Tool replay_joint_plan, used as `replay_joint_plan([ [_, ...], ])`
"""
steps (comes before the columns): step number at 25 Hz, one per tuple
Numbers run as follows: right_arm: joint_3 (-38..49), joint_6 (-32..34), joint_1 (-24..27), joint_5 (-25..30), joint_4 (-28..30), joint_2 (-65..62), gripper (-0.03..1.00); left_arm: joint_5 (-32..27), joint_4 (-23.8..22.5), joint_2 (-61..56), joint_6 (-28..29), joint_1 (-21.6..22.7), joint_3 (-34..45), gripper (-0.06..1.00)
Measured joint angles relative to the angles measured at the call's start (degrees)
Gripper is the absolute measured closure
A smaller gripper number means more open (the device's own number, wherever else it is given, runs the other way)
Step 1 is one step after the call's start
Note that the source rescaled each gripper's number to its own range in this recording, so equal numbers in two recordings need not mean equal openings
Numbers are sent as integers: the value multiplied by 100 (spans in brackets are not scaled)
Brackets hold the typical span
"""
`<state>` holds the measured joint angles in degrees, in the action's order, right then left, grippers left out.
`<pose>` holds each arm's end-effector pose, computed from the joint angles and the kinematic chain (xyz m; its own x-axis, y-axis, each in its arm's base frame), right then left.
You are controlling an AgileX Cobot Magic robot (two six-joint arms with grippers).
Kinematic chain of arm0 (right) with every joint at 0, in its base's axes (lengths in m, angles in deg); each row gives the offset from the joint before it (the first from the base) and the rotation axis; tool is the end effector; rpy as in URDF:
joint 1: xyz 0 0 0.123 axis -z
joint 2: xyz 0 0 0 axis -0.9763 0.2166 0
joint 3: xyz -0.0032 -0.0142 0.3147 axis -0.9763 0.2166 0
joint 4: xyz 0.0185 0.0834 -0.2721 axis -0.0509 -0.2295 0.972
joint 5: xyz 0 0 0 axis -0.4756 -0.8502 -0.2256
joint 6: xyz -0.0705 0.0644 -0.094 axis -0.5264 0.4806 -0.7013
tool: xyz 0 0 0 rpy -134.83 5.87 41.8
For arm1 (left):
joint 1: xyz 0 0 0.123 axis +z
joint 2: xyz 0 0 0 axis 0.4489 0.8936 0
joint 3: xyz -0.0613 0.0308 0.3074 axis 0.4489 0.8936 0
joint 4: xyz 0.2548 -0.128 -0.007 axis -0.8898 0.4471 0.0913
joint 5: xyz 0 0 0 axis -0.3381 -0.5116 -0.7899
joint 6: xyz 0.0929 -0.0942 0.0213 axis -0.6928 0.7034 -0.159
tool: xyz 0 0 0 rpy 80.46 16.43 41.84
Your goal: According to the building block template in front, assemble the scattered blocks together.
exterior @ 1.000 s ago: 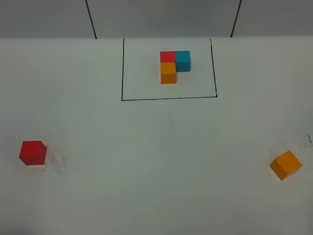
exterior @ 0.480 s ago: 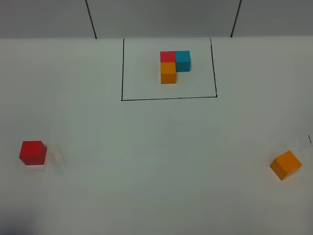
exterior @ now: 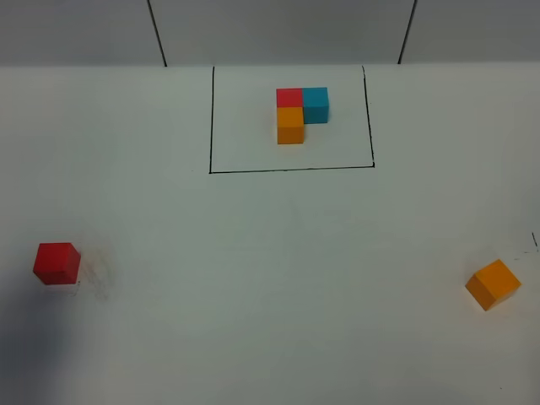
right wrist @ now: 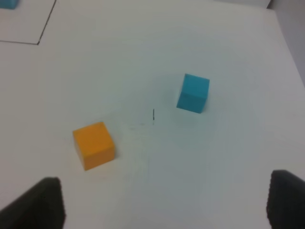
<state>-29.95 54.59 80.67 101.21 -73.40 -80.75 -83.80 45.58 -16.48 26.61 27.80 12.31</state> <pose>0.0308 -0.0024 0.2748 -0.4546 -0.1292 -0.8813 -0.0103 0.9901 -0.1399 0.1959 0.0179 0.2954 -0.8705 -0.0683 -0.4874 -0.1149 0.9912 0.0663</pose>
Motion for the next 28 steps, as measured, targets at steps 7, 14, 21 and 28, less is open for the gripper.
replay_joint_plan([
  [7, 0, 0, 0, 0, 0, 0, 25, 846, 564, 1613, -393, 0, -141, 16],
  [14, 0, 0, 0, 0, 0, 0, 25, 1503, 798, 2500, -598, 0, -154, 16],
  [21, 0, 0, 0, 0, 0, 0, 25, 2100, 798, 3199, -604, -183, -154, 16],
  [28, 0, 0, 0, 0, 0, 0, 25, 2566, 814, 3968, -577, -468, -157, 16],
])
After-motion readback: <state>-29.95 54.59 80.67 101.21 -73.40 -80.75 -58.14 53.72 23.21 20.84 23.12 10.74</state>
